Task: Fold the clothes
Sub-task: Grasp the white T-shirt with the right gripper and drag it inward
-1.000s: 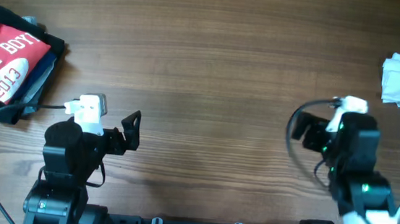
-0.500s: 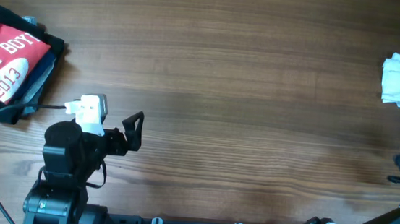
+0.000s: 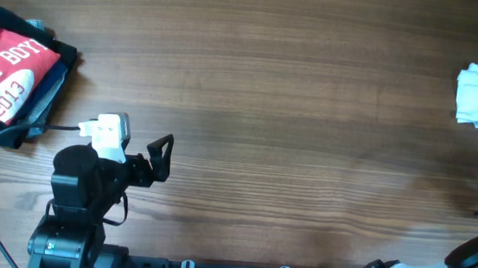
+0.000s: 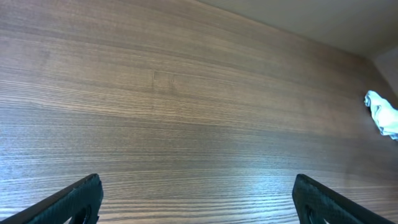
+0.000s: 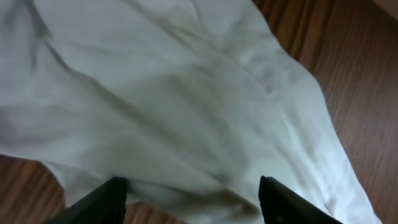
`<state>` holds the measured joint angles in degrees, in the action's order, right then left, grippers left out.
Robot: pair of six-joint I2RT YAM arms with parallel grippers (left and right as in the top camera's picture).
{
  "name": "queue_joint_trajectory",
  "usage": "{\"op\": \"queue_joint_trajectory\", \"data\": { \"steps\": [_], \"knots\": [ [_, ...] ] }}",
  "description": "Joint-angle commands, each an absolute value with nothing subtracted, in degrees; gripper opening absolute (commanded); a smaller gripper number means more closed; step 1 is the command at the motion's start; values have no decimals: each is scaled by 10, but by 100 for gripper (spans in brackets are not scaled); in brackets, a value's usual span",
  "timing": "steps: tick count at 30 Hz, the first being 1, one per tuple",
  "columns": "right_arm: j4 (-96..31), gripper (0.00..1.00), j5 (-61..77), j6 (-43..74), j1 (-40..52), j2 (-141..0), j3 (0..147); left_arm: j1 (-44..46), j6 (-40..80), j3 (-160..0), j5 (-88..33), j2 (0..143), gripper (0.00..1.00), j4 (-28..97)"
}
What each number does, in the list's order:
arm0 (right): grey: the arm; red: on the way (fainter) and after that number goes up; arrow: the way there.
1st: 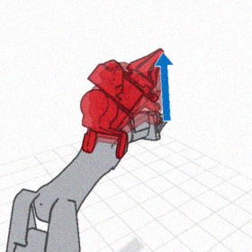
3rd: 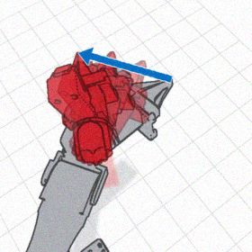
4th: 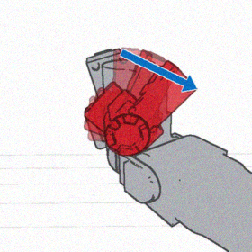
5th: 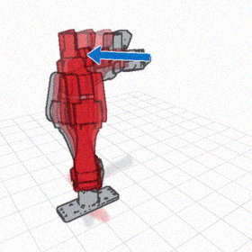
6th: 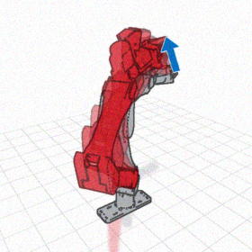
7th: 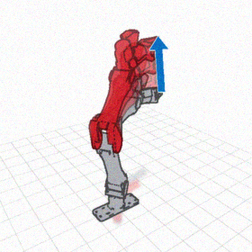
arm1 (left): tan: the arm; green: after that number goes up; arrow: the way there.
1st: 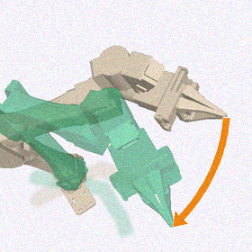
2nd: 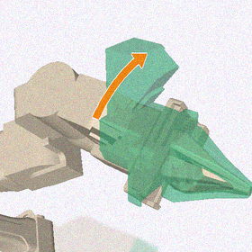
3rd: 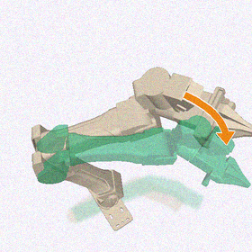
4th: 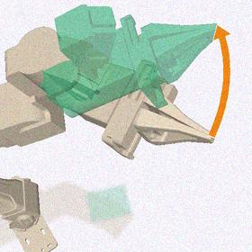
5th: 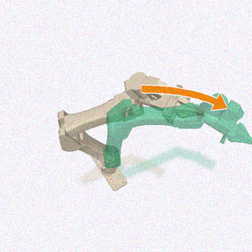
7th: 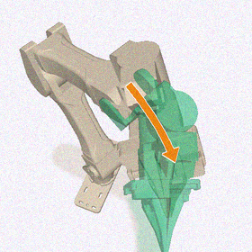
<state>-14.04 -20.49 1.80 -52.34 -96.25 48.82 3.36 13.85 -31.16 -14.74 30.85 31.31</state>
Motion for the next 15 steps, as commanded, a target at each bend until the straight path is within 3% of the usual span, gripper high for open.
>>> {"op": "queue_joint_trajectory", "data": {
  "steps": [1, 2, 6, 11, 15],
  "knots": [
    [-138, 68, -197, 15, -533, -999, 493, 31, 144, -326, -156, 307, 97, 311],
    [-139, 68, -189, 16, -533, -1003, 493, 31, 144, -326, -156, 307, 97, 311],
    [-137, 4, -128, 16, -533, -1004, 493, 31, 144, -326, -156, 307, 97, 310],
    [-133, 4, 32, 16, -495, -959, 495, 31, 144, -326, -156, 307, 96, 309],
    [-156, 4, 49, 16, -342, -900, 495, 31, 144, -326, -156, 307, 94, 309]
  ]
}}
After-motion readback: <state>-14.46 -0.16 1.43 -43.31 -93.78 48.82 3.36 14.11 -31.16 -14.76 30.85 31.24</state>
